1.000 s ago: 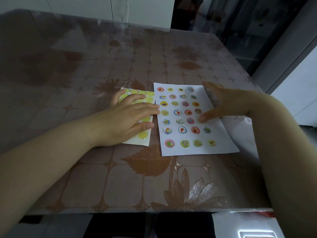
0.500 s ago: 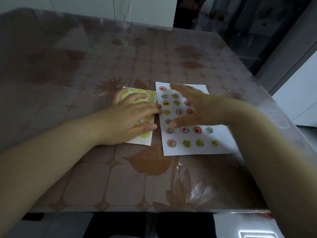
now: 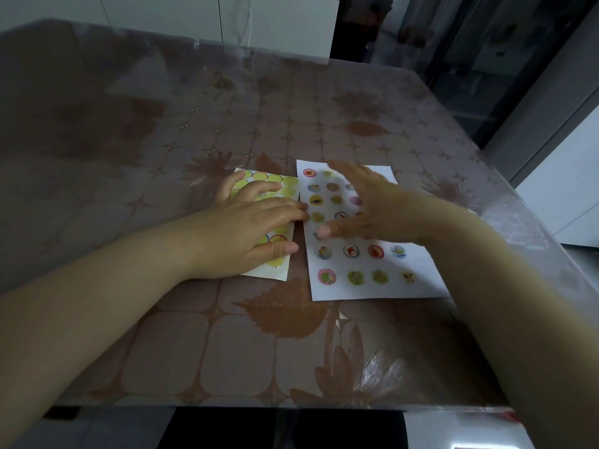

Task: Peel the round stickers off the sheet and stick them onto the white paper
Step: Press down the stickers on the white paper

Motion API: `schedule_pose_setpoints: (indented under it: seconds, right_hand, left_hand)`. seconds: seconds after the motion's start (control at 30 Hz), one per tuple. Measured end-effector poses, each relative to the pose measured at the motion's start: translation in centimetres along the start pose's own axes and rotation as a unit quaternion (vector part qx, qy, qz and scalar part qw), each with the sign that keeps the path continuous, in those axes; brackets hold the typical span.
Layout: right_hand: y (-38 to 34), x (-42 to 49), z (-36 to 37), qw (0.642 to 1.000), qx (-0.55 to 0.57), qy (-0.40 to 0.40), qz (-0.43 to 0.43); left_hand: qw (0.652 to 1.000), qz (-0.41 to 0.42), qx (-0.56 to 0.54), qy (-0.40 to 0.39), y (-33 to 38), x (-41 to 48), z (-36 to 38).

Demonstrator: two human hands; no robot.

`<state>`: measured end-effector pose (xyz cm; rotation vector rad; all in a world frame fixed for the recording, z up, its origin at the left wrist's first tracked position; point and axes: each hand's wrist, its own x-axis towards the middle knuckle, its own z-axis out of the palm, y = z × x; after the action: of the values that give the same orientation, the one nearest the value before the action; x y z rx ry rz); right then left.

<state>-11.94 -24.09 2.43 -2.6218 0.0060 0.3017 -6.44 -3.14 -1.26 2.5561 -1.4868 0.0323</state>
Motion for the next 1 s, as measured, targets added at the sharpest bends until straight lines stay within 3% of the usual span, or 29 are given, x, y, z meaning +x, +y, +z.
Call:
schedule_pose_setpoints:
  seconds: [0.13,0.47,1.0]
  right_hand:
    - [-0.4,0.5,1.0,0.997,-0.081,0.004,-0.015]
    - [0.6,-0.6,-0.9,0.999,-0.017,-0.027,0.01]
    - [2.0,-0.4,-1.3,0.994,-0.069,-0.07,0.038]
  left_hand:
    - [1.0,0.002,0.0,0.0,0.0,0.0,0.0]
    - [1.0,-0.001,-0.005,0.003,0.0,-0.1,0.0]
    - [1.0,0.001,-0.007,0.011,-0.1,-0.2,-0.1]
